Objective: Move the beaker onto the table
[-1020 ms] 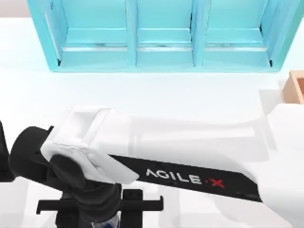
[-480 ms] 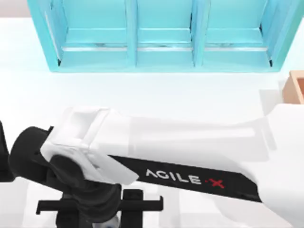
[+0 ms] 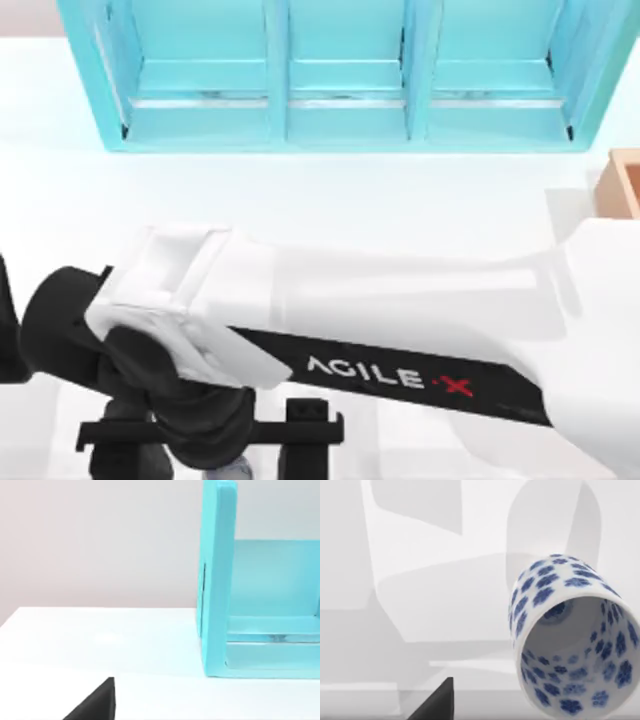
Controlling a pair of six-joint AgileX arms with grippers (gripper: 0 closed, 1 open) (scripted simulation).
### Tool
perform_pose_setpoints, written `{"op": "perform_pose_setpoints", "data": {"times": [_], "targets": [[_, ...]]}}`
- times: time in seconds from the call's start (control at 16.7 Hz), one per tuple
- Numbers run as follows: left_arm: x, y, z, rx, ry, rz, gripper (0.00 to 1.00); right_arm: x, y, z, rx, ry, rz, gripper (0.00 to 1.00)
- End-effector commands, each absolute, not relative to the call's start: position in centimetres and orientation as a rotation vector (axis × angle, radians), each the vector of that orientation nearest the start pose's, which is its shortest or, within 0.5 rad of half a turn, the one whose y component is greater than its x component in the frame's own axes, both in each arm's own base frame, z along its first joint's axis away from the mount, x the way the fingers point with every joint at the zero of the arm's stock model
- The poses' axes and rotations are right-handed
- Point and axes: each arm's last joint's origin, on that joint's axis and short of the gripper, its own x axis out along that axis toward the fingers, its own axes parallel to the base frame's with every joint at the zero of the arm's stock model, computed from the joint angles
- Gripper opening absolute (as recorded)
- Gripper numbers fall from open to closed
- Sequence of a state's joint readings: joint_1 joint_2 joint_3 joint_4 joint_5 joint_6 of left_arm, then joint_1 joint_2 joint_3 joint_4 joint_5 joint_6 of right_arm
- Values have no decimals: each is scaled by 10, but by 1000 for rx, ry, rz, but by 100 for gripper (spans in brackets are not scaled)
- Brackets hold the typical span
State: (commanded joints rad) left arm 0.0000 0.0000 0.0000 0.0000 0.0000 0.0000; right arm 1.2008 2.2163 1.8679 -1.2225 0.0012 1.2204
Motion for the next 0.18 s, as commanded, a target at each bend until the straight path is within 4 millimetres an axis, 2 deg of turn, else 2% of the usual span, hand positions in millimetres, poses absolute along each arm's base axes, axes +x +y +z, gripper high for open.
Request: {"op": "perform_pose_setpoints", "data": {"times": [0.18], "targets": [[106,-1,160,0,0,0,100,153,408,185,8,1573,-7,100]]}}
